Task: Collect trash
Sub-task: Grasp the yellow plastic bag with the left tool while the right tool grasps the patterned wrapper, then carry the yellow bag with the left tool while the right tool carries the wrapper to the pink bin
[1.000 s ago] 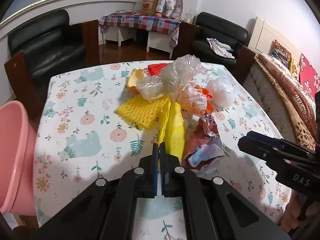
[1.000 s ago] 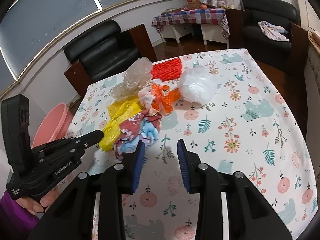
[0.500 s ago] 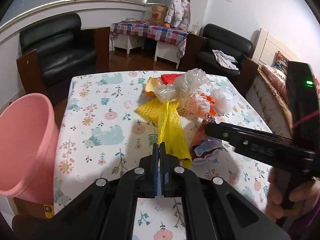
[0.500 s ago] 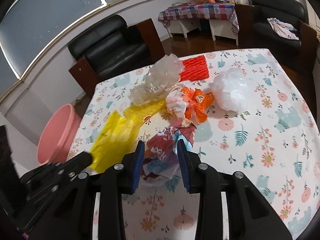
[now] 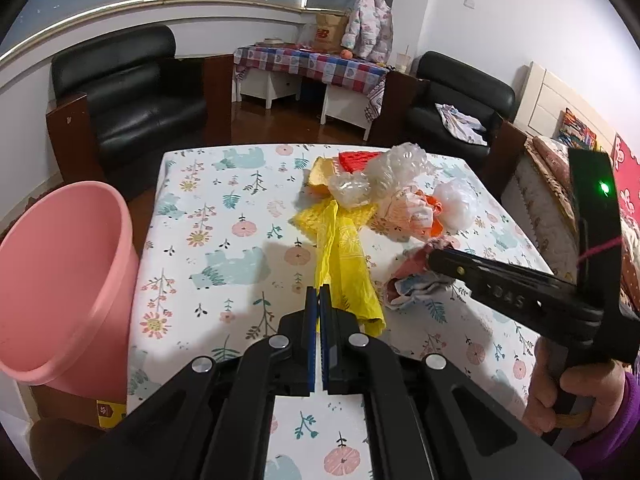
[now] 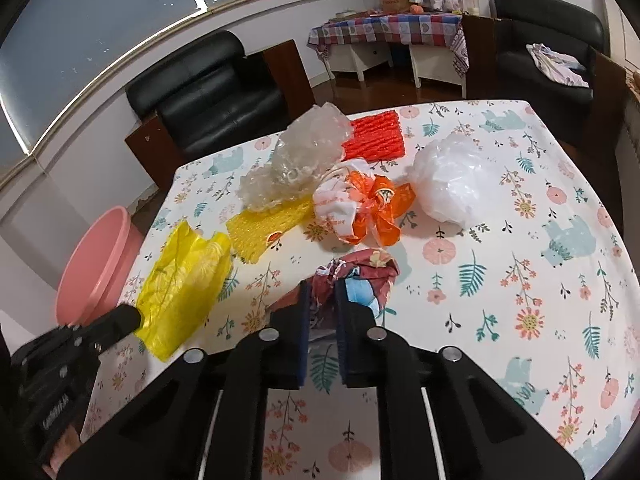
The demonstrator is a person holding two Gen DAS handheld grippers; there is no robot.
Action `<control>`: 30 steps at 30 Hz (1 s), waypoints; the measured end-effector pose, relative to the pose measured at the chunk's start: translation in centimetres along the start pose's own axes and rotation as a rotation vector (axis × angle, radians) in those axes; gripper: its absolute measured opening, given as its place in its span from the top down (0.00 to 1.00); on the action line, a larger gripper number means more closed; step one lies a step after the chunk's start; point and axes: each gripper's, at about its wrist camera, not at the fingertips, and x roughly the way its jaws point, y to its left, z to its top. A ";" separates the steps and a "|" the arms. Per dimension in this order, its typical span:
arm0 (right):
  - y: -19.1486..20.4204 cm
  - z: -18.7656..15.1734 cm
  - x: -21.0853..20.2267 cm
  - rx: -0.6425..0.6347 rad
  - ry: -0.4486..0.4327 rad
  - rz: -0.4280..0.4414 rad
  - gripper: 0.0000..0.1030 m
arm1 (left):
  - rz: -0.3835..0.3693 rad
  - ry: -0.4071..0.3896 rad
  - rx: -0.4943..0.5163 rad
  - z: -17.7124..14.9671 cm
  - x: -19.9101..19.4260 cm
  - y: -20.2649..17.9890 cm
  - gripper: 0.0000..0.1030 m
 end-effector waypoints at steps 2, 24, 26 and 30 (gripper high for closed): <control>0.0 -0.3 -0.6 -0.005 -0.007 0.017 0.90 | 0.008 -0.006 -0.007 0.0 -0.3 0.1 0.99; 4.3 -1.2 -5.4 -0.143 -0.101 0.132 0.90 | 0.080 -0.088 -0.079 0.1 -4.1 2.4 0.99; 4.7 -1.2 -5.5 -0.150 -0.104 0.134 0.90 | 0.084 -0.095 -0.091 0.1 -4.4 2.9 0.99; 5.5 -1.2 -5.5 -0.161 -0.111 0.140 0.90 | 0.095 -0.105 -0.113 -0.1 -4.8 3.8 0.99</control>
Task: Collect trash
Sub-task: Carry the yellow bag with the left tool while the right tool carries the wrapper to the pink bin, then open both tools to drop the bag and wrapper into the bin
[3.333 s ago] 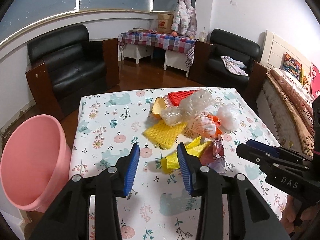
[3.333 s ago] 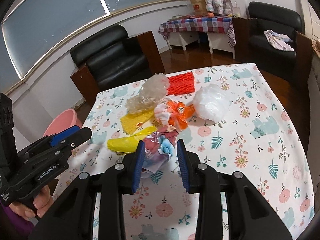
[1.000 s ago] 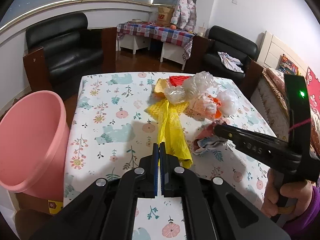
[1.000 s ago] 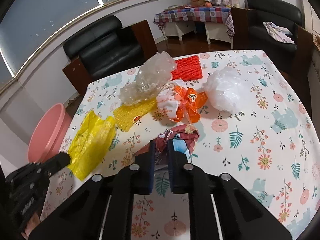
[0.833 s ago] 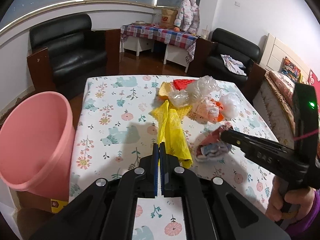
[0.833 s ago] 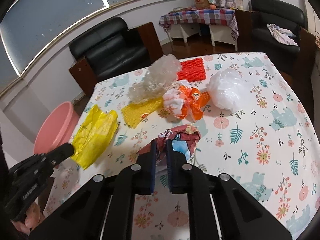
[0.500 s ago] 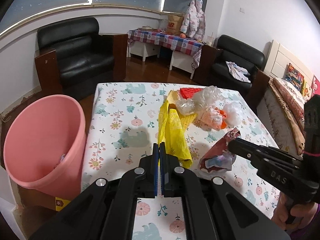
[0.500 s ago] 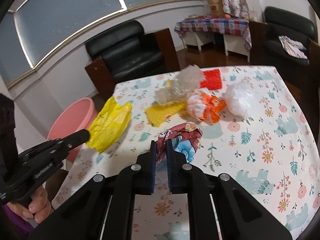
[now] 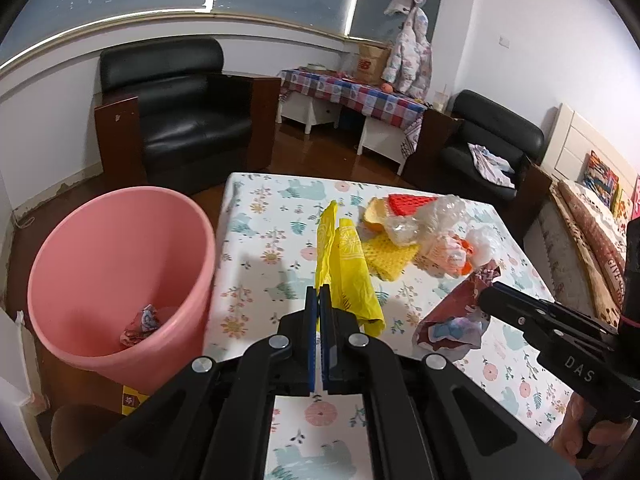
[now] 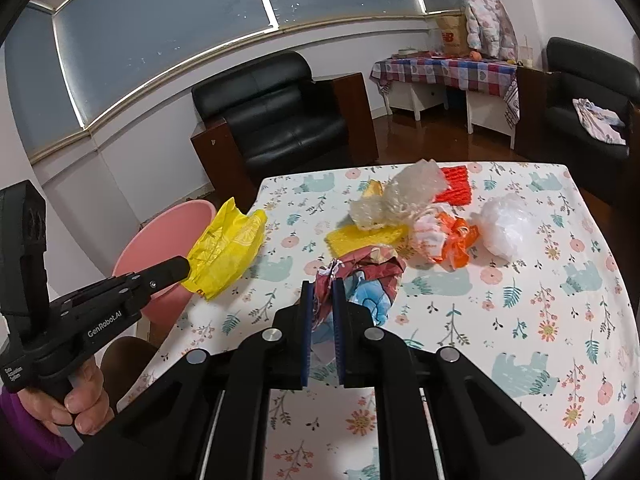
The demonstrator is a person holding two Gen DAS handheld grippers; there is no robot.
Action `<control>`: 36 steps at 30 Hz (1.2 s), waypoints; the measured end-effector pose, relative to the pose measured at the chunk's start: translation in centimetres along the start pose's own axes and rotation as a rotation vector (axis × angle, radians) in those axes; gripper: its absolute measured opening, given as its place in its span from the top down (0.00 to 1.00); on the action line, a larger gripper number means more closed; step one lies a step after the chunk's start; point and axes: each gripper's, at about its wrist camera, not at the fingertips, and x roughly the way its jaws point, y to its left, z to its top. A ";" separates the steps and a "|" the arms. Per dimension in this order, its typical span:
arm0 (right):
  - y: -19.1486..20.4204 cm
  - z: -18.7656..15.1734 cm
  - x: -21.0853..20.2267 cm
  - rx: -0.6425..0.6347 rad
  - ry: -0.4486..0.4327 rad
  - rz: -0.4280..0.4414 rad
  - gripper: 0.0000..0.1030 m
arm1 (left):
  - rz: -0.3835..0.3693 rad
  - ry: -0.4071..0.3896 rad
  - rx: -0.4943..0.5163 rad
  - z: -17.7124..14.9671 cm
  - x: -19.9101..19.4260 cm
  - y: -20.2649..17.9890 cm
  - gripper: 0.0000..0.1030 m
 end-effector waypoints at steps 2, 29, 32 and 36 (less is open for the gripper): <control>0.4 0.1 0.1 -0.006 -0.002 0.002 0.90 | 0.007 -0.005 -0.008 -0.1 -0.2 0.6 0.99; 8.9 4.1 6.2 -0.091 0.051 0.190 0.90 | 0.206 -0.108 -0.181 0.1 -3.6 12.3 0.99; 11.1 4.9 7.2 -0.125 0.055 0.224 0.90 | 0.232 -0.109 -0.197 0.0 -3.8 13.5 0.99; 14.4 5.5 9.0 -0.166 0.069 0.268 0.90 | 0.278 -0.103 -0.200 -0.5 -4.0 14.9 0.99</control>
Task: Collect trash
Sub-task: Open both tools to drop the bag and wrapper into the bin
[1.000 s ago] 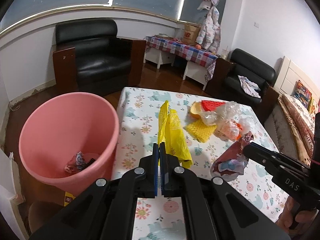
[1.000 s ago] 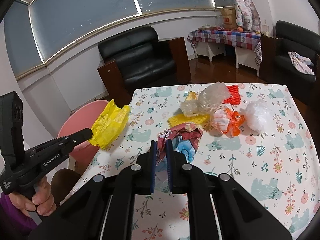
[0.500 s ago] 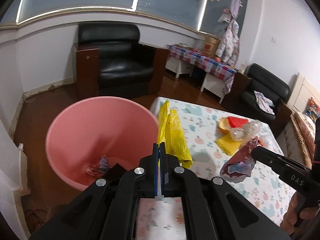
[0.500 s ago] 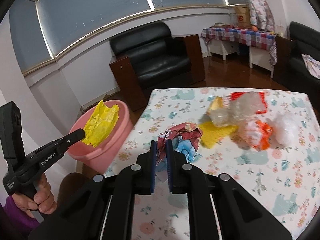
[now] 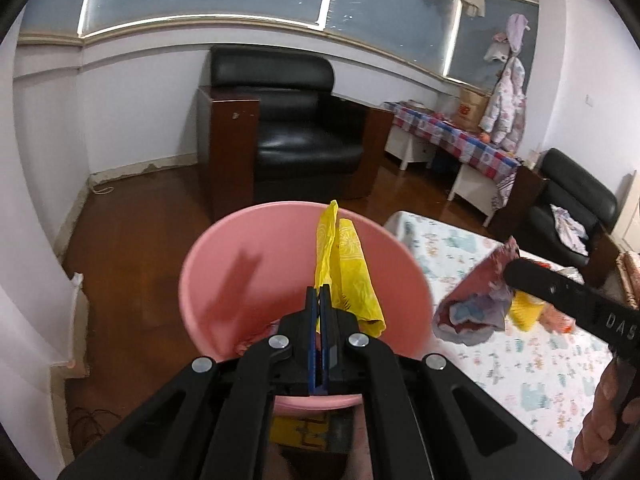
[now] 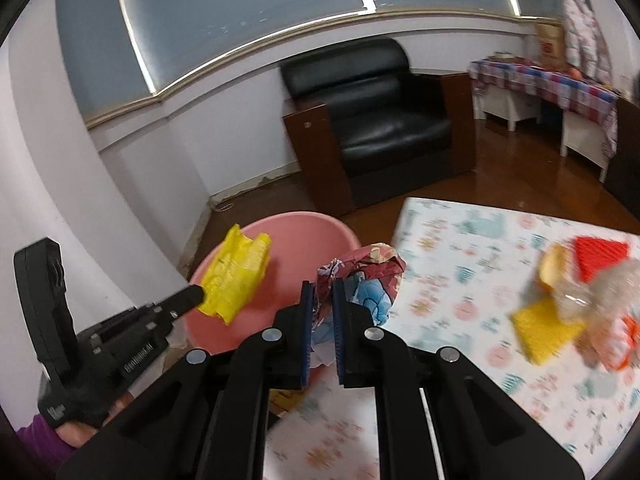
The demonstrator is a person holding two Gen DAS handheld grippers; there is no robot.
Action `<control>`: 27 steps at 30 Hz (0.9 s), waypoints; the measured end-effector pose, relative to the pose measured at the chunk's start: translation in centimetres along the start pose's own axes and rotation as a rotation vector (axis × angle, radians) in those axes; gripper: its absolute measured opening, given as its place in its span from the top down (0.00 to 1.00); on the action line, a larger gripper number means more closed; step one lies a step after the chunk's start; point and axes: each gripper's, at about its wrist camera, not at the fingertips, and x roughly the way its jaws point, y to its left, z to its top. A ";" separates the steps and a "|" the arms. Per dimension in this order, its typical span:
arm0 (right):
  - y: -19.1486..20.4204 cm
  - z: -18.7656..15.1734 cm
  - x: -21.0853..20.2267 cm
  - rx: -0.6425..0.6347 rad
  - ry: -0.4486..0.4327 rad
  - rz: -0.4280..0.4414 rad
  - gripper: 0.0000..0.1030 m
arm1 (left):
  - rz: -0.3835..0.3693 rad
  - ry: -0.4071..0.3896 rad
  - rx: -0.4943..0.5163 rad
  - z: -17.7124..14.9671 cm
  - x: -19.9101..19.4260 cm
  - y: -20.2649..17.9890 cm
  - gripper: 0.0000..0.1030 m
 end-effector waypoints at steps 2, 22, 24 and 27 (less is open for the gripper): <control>0.9 0.2 0.9 -0.023 0.006 0.010 0.90 | 0.012 0.008 -0.004 -0.1 0.2 0.6 0.99; 3.2 -0.3 6.0 -0.045 0.099 0.031 0.70 | 0.029 0.056 -0.064 -1.3 1.3 3.0 0.75; 3.2 -0.4 5.8 -0.043 0.098 0.041 0.67 | 0.032 0.054 -0.067 -1.2 1.3 2.8 0.73; 3.1 -0.5 5.6 -0.043 0.096 0.043 0.66 | 0.033 0.053 -0.068 -1.3 1.2 2.7 0.72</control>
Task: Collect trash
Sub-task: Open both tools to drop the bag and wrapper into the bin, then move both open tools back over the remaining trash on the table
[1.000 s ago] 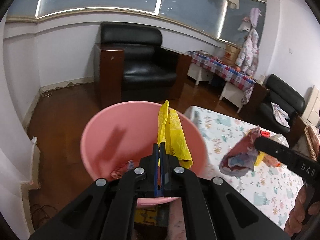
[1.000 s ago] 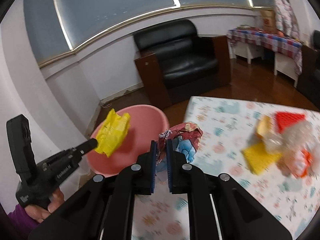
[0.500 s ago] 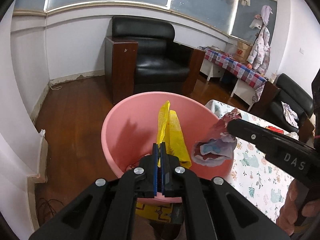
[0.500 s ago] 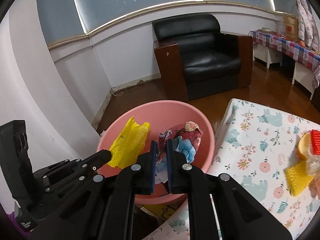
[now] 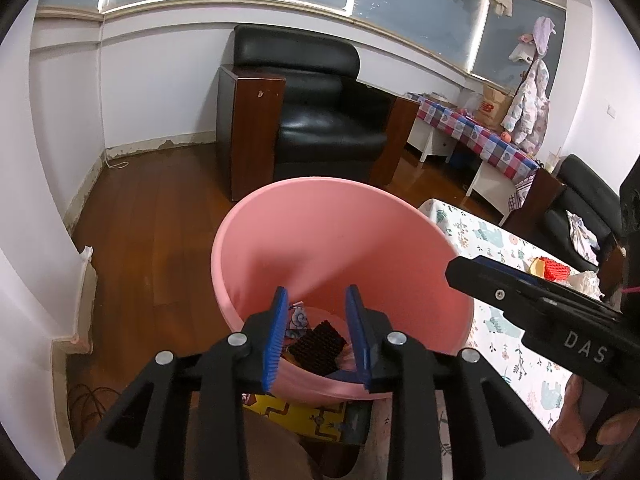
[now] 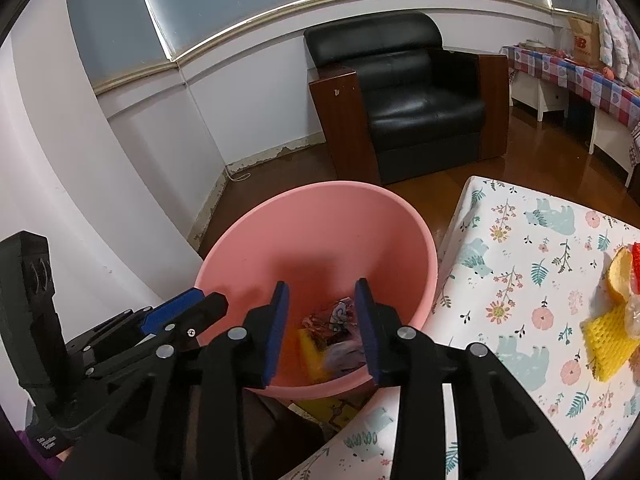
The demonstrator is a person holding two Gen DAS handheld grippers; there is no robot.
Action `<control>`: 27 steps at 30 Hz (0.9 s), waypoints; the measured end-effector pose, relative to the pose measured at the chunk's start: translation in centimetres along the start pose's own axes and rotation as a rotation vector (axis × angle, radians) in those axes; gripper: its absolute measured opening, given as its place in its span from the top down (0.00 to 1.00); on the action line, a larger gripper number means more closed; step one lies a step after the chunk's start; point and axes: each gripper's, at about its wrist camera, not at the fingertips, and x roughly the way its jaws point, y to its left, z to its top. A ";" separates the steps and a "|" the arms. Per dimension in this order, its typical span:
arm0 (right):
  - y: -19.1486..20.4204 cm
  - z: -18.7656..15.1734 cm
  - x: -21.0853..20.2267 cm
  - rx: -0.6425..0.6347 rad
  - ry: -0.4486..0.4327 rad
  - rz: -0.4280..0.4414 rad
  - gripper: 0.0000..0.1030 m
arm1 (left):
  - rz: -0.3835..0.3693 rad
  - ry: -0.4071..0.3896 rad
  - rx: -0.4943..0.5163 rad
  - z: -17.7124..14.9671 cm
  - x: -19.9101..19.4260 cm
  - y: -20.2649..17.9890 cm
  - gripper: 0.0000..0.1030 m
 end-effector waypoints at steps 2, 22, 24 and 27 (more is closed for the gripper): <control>0.0 -0.2 -0.4 -0.001 -0.006 0.005 0.66 | 0.001 -0.002 0.001 0.0 -0.1 -0.2 0.71; -3.2 -2.6 -7.6 -0.008 -0.072 -0.122 0.66 | -0.073 -0.031 0.076 0.6 -2.2 -5.4 0.71; -4.2 -3.1 -8.6 0.012 -0.077 -0.145 0.66 | -0.087 -0.032 0.092 0.6 -2.3 -6.4 0.71; -5.3 -3.7 -9.8 0.031 -0.086 -0.179 0.66 | -0.115 -0.028 0.127 0.4 -2.2 -8.5 0.71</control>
